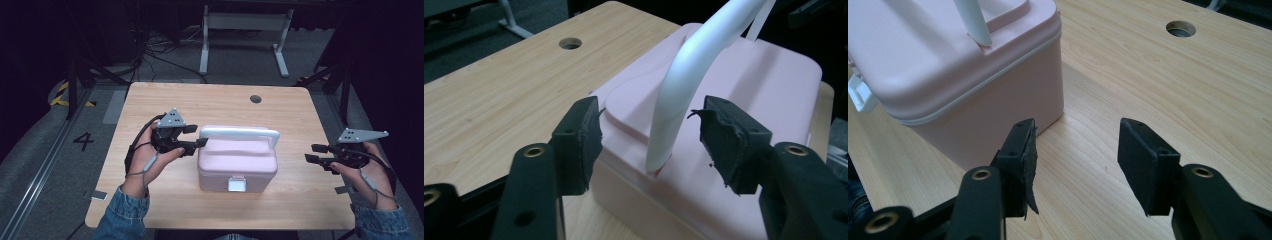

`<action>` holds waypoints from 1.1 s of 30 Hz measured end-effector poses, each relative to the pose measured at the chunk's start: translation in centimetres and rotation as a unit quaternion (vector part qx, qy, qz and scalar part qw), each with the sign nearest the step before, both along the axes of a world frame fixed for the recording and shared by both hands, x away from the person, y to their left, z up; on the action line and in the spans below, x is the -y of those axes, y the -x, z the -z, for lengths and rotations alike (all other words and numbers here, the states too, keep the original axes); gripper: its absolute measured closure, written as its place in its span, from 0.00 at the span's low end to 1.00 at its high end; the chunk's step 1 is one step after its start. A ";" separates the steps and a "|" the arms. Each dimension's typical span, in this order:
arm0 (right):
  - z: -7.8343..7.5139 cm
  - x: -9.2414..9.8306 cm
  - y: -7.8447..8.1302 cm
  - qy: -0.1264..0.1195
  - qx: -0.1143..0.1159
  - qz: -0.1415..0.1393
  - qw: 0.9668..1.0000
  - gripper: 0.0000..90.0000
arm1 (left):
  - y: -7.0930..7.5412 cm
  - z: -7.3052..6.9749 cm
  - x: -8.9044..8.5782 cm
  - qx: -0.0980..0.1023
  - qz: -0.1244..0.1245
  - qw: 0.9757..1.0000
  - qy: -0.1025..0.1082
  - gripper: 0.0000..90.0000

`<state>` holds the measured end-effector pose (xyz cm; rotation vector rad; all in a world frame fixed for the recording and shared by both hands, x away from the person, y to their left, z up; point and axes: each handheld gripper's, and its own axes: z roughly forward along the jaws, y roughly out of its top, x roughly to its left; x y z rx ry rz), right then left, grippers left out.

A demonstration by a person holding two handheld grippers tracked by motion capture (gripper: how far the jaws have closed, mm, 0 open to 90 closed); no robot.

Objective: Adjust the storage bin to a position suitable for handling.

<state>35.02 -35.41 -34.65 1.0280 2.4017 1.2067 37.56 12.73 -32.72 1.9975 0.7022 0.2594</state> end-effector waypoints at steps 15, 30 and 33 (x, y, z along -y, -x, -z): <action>0.3 -0.1 -0.1 -0.004 -0.010 0.002 1.000 0.57 | -0.6 1.5 2.0 0.004 -0.003 1.000 0.015 0.63; 0.6 -0.3 -0.2 -0.005 -0.018 0.001 1.000 0.57 | -0.3 1.6 2.7 0.017 -0.025 1.000 0.002 0.80; 0.7 -0.3 -0.3 -0.005 -0.022 0.001 1.000 0.57 | -0.3 1.6 2.7 0.021 -0.025 0.999 -0.001 0.80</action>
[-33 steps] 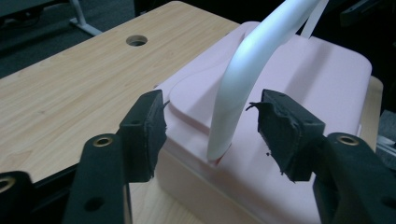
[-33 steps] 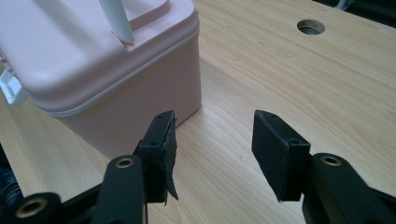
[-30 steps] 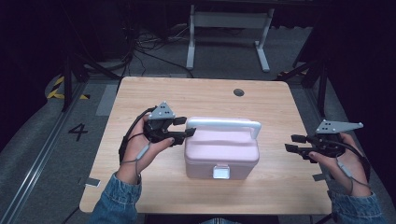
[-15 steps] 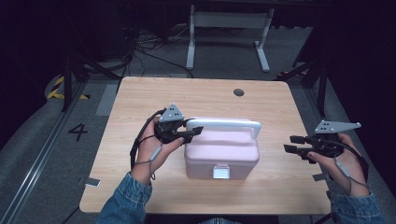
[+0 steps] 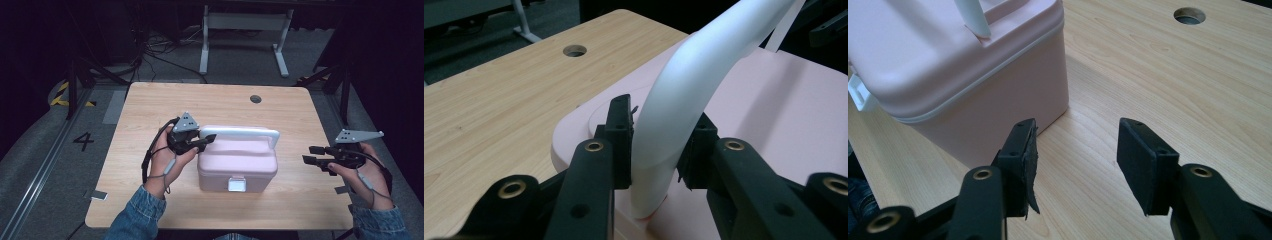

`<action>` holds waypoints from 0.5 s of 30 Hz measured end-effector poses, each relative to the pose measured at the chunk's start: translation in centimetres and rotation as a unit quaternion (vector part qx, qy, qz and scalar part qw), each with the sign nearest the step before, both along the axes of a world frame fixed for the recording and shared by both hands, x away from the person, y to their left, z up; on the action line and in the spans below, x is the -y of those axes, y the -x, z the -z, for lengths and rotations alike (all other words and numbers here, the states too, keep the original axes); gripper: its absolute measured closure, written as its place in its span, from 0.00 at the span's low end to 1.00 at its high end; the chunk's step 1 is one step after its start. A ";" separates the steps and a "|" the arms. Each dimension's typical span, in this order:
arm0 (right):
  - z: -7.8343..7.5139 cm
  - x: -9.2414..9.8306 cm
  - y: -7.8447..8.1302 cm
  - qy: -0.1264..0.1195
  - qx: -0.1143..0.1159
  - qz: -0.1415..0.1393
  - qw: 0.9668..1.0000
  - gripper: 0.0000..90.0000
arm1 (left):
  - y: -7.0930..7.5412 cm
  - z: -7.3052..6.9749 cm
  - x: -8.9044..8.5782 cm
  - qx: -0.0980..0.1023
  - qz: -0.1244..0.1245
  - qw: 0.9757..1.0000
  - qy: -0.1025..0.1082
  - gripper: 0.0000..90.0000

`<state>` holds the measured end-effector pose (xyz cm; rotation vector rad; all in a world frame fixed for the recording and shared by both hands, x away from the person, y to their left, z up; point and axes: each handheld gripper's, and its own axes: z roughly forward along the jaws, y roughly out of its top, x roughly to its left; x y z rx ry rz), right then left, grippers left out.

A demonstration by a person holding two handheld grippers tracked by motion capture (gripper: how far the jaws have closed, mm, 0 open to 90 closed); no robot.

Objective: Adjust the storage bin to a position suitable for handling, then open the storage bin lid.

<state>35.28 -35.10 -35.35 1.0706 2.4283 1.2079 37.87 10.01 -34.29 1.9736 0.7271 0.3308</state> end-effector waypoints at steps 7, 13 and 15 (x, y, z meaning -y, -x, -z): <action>0.2 -0.1 -0.1 0.000 -0.003 -0.001 1.000 0.57 | 0.0 -0.1 0.1 0.001 -0.004 1.000 -0.003 0.81; 0.2 -0.1 0.0 0.000 -0.002 0.000 1.000 0.57 | -0.3 -0.3 0.2 -0.012 -0.003 1.000 0.004 0.81; 0.2 -0.1 0.0 -0.001 -0.002 0.000 1.000 0.57 | -0.5 -0.4 0.2 -0.016 -0.003 1.000 0.003 0.81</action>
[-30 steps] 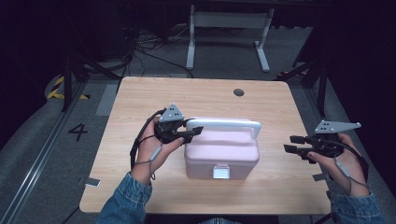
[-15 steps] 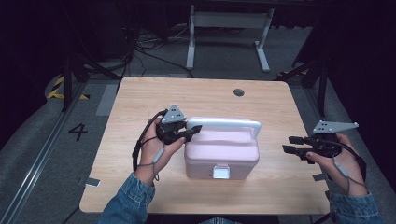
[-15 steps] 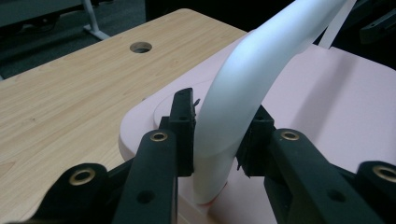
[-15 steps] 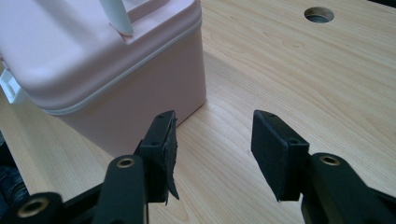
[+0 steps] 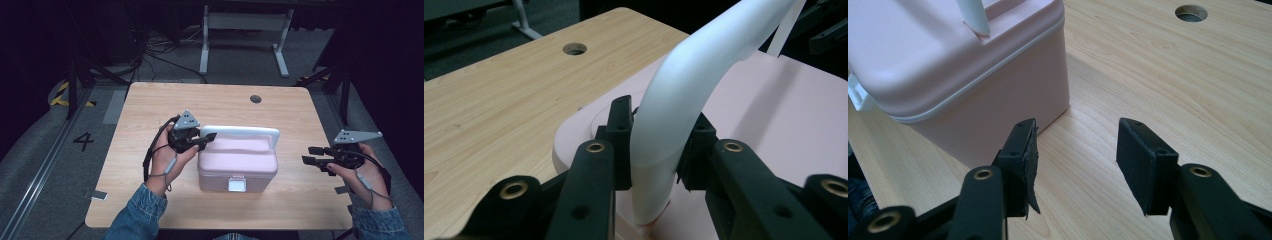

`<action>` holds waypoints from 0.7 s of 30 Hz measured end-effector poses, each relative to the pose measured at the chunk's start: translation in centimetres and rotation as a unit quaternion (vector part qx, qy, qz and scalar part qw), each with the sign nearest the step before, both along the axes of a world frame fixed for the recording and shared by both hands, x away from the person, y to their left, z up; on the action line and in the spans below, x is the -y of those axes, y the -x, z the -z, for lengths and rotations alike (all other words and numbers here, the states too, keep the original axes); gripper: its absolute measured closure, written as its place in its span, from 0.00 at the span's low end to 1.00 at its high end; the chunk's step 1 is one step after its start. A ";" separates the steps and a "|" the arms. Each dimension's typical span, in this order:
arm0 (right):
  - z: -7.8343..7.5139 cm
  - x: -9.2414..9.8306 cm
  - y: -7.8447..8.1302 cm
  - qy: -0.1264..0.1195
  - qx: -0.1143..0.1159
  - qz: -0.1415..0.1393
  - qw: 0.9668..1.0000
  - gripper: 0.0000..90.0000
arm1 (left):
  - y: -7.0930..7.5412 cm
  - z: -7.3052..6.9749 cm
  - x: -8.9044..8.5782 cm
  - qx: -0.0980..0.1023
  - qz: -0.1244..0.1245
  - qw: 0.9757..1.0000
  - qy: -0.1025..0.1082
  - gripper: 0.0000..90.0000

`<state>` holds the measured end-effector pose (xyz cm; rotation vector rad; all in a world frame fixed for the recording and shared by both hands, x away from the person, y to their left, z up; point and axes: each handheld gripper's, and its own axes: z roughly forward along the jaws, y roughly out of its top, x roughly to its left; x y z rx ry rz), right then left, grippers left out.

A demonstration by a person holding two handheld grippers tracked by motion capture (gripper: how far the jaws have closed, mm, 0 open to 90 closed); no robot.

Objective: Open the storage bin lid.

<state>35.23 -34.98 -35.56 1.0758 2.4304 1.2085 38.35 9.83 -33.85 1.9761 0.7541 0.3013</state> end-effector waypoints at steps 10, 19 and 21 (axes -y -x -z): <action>-0.4 -0.1 0.6 -0.008 0.005 -0.004 1.000 0.57 | -0.9 -1.0 0.1 -0.021 0.008 1.000 0.000 0.82; -0.9 -0.5 1.0 -0.037 0.007 -0.017 0.999 0.59 | -1.9 -1.6 0.0 -0.035 0.012 0.999 0.018 0.83; -1.0 -0.8 1.1 -0.036 0.009 -0.021 0.999 0.60 | -2.0 -1.8 0.1 -0.040 0.010 0.999 0.019 0.82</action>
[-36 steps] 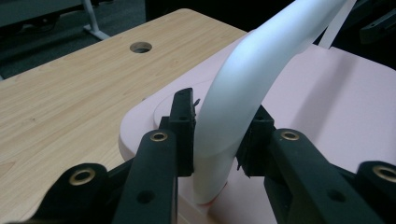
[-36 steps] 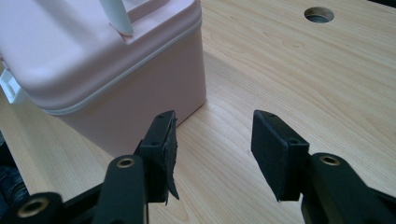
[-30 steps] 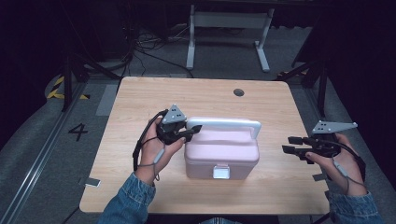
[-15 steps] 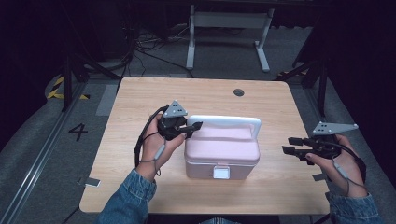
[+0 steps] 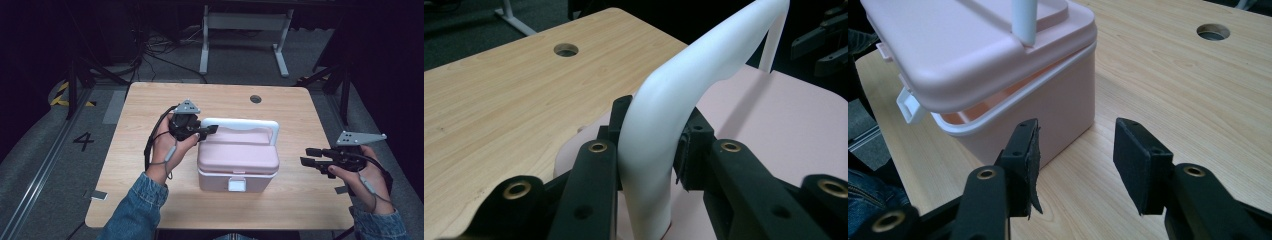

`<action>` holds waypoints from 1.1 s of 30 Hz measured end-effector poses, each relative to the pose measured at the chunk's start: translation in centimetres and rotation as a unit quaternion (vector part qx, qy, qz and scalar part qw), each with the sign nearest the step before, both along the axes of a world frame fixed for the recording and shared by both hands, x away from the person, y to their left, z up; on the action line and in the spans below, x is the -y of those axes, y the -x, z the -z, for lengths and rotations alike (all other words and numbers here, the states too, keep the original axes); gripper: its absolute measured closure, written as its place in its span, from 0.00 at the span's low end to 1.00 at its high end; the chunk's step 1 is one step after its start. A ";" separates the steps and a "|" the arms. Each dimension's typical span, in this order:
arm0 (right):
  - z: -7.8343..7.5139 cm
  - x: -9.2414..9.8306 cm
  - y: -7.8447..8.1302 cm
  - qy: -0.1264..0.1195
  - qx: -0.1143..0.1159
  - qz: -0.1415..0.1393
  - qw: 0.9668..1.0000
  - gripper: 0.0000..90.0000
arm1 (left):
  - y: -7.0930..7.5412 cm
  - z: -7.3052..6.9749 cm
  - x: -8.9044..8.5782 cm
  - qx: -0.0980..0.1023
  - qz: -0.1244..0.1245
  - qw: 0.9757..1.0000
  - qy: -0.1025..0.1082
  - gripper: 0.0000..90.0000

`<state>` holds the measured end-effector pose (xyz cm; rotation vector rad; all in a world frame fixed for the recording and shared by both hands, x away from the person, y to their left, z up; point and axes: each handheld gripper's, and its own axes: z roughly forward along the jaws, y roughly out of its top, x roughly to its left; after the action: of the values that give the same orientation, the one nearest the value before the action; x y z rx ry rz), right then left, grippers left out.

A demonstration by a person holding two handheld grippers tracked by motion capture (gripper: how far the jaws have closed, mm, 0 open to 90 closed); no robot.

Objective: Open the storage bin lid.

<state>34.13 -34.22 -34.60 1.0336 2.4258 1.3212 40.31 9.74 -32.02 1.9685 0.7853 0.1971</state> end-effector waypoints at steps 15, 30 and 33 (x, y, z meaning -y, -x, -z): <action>-0.4 -0.9 0.3 0.002 0.011 -0.014 1.000 0.62 | -1.6 -1.2 0.0 0.002 -0.013 1.000 0.006 0.82; -1.0 -2.8 0.8 0.000 0.039 -0.043 0.998 0.78 | -3.4 -1.8 -0.1 -0.010 -0.020 1.000 0.022 0.83; -1.0 -3.5 0.8 -0.008 0.045 -0.059 0.997 0.84 | -3.5 -1.9 0.0 -0.011 -0.022 0.999 0.021 0.83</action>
<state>33.36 -30.69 -33.62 0.8267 2.4452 1.3942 43.80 9.79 -30.11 1.9177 0.8404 0.1841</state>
